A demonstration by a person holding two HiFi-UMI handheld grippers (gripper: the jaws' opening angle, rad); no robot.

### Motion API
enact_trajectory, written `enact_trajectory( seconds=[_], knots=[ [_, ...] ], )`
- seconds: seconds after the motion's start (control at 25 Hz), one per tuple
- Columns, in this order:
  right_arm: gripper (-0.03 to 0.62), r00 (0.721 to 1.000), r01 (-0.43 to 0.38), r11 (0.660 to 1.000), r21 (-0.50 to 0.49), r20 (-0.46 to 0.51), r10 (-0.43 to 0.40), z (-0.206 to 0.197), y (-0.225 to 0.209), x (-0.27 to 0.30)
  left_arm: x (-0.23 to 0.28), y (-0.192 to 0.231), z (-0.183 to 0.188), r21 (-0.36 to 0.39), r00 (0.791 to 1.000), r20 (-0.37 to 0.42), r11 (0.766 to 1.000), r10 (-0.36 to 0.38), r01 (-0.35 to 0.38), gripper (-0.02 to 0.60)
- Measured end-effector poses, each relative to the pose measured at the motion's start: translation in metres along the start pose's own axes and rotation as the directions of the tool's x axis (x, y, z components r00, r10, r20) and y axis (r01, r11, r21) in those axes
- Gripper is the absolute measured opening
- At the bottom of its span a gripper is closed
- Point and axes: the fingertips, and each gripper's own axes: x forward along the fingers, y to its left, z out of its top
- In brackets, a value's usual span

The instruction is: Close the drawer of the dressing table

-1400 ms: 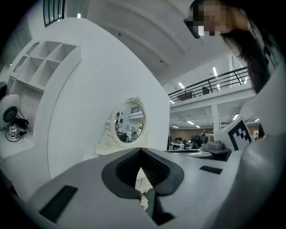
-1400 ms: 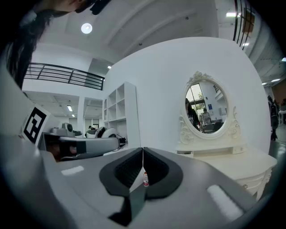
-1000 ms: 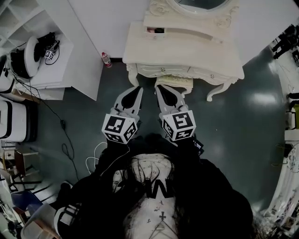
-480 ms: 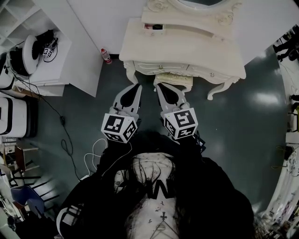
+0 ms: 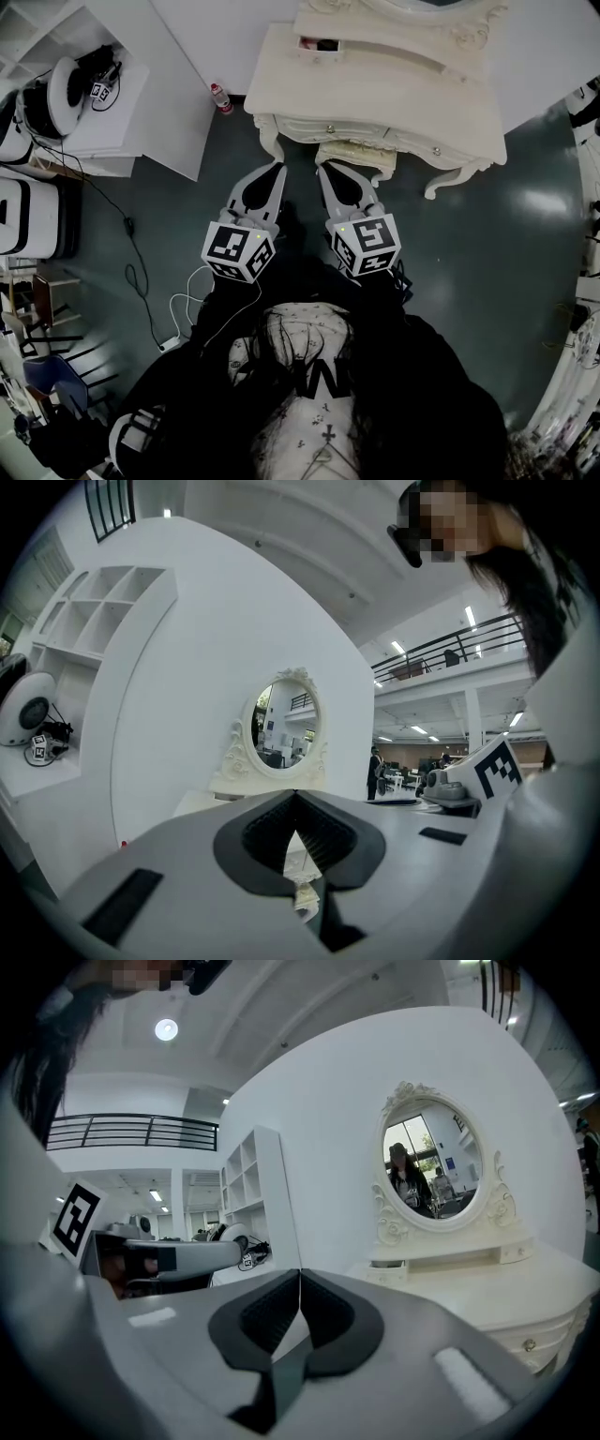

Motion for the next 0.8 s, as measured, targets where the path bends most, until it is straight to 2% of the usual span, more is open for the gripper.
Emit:
enact_trajectory(
  seconds=[0.32,0.52,0.8],
  knots=[
    [0.014,0.997,0.069,0.998,-0.003,-0.017,-0.069,0.004,-0.043,0.049,0.057,0.044,0.003,-0.010,0.999,-0.015,0.999,-0.042,0.042,0.000],
    [0.014,0.993,0.115,0.993,0.014,-0.021,-0.115,0.018,-0.070,0.101,0.102,0.084,0.018,-0.017,0.996,-0.029,0.996,-0.085,0.085,0.000],
    [0.014,0.988,0.148,0.989,0.029,-0.057,-0.146,0.022,-0.084,0.176,0.146,0.146,0.025,-0.040,0.988,-0.074,0.991,-0.133,0.131,0.000]
  ],
)
